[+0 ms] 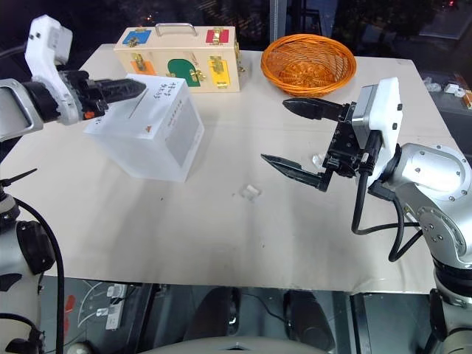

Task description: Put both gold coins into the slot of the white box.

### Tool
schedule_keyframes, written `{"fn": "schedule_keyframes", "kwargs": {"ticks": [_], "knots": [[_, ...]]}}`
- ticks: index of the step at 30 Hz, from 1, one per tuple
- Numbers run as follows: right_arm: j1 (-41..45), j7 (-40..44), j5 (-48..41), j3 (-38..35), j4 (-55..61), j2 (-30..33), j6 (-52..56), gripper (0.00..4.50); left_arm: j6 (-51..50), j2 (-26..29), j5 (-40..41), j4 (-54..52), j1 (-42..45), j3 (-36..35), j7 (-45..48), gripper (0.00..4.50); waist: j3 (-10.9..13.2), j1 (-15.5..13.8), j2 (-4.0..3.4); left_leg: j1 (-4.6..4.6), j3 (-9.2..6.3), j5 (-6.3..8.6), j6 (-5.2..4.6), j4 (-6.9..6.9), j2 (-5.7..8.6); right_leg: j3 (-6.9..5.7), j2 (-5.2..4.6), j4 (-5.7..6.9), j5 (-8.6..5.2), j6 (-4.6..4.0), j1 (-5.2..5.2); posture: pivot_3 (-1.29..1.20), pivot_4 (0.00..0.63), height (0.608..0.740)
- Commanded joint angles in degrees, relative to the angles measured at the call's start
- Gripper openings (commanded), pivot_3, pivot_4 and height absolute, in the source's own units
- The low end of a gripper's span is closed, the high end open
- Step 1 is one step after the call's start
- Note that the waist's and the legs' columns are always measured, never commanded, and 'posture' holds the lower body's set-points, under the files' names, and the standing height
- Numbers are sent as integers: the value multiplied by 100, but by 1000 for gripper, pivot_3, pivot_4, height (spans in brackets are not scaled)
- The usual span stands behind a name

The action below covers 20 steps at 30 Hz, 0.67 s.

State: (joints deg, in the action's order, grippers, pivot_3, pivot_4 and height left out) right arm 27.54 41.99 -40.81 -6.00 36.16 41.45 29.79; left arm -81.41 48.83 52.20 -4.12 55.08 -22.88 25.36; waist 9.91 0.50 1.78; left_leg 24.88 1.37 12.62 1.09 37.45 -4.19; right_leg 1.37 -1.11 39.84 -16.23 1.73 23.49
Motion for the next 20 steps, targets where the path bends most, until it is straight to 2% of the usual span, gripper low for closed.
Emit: {"fn": "schedule_keyframes", "kwargs": {"ticks": [1, 4, 9, 12, 15, 20], "knots": [[-242, -159, -163, -500, 258, 5, -85, 4288, 249, -452, 1019, -1420, -521, -338, 460, 2709, -1, -2, -1, 0, 0, 0, 0, 1, 0, 0, -1, -1, 0, 0, -1, 0, 150, 726], [-700, -244, -279, -847, 428, 53, -28, 4288, 651, -745, 1349, -2516, -1466, -131, 809, 2709, -4, 12, -5, -12, 8, -13, 22, -2, 3, 9, -11, -5, -1, 1, -13, 0, 150, 726], [-2103, -273, -751, -1810, 828, 304, 347, 4288, 2038, -381, 418, -3224, -3229, 467, 1952, 2709, -6, 32, -9, -23, 6, -13, 22, -6, -1, 14, 3, 1, -1, -1, -13, 0, 150, 726], [-3432, -145, -888, -2690, 1164, 326, 527, 4288, 2958, -162, -227, -3053, -4312, 500, 2585, 2709, -9, 17, -15, -31, 9, 1, -2, -9, 0, 15, 2, 1, -2, -3, -17, 0, 150, 726], [-4676, 110, -780, -3483, 1339, 143, 445, 4288, 3593, 3, -707, -2699, -4884, 495, 2937, 2709, -14, -30, -15, -33, 2, 3, -4, -7, 0, 6, 2, -6, -3, -3, -27, 0, 150, 726], [-5942, 527, -53, -3881, 1378, -23, 5, 4288, 4397, 38, -1224, -2076, -5226, 701, 3409, 2709, -20, -54, -17, -60, 5, 3, -5, 0, -1, 8, 3, -10, -17, 21, -51, 0, 150, 726]]}}
